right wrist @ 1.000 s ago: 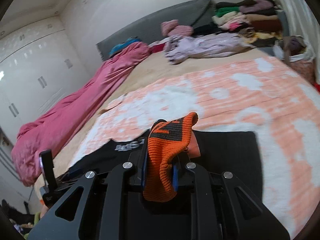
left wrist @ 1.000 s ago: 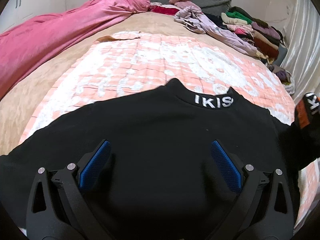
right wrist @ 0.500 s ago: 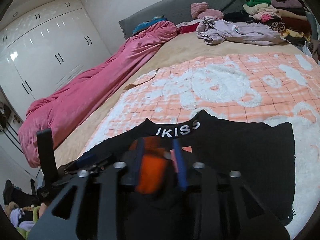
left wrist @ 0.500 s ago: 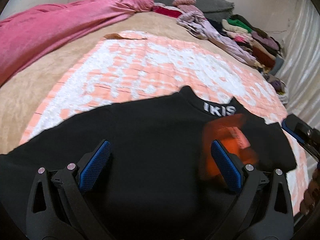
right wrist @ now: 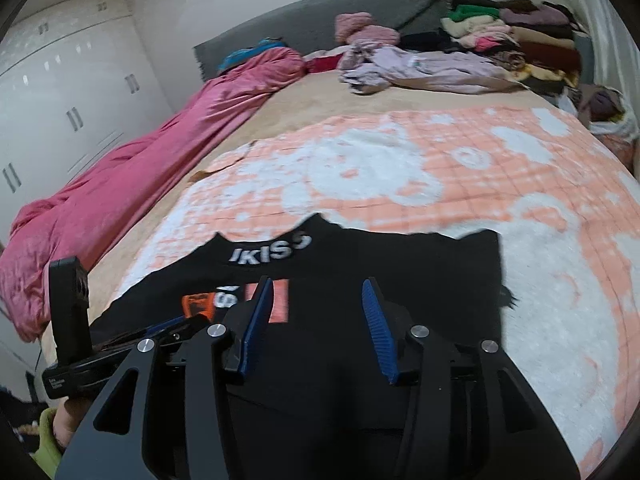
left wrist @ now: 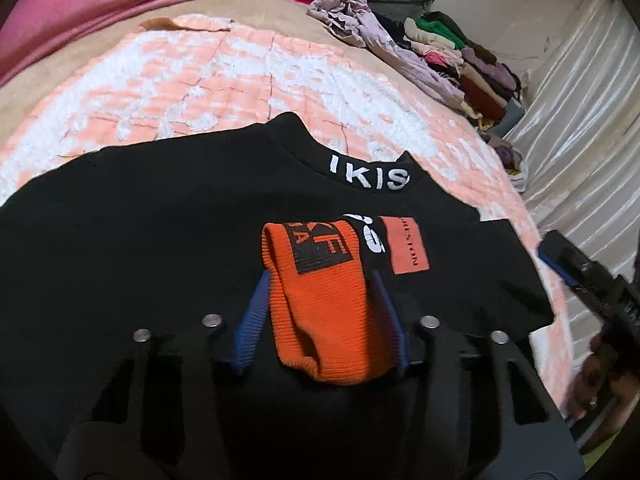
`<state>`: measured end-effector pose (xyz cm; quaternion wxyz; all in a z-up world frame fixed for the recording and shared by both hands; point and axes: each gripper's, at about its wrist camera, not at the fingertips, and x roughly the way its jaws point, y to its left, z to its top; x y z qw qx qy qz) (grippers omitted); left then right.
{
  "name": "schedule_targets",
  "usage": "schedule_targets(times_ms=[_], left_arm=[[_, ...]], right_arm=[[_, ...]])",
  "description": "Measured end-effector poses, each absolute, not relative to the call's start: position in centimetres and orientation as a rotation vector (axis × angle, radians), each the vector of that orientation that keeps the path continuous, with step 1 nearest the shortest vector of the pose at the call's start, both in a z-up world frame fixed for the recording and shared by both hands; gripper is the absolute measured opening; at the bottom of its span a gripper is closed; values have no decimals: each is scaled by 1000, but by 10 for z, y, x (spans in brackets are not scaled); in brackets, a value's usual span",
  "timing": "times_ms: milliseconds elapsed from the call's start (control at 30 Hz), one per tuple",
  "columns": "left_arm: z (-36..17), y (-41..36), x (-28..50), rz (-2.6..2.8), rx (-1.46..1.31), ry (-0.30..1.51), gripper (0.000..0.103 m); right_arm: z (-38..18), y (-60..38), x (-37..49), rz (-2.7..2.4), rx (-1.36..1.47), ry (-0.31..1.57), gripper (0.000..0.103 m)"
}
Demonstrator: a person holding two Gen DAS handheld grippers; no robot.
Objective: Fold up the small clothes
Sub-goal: 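Carry the cuff across the shirt body toward the collar, open right tool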
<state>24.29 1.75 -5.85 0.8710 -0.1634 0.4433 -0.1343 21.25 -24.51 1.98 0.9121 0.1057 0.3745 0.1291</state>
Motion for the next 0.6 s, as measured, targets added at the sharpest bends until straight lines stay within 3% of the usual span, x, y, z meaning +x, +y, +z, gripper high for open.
schedule_targets(times_ms=[33,67,367,600], left_arm=[[-58,14,242,-289,-328,921,16],[-58,12,241,-307,-330,914,8],[-3,35,207,-270,-250,720,5],[-19,63,209,-220,-272,805,6]], right_arm=[[20,-251,211,251,222,770,45],[20,-256,210,236,225,767,45],[9,-274,198,173,201,786,45],[-5,-261,200,189,178,829,45]])
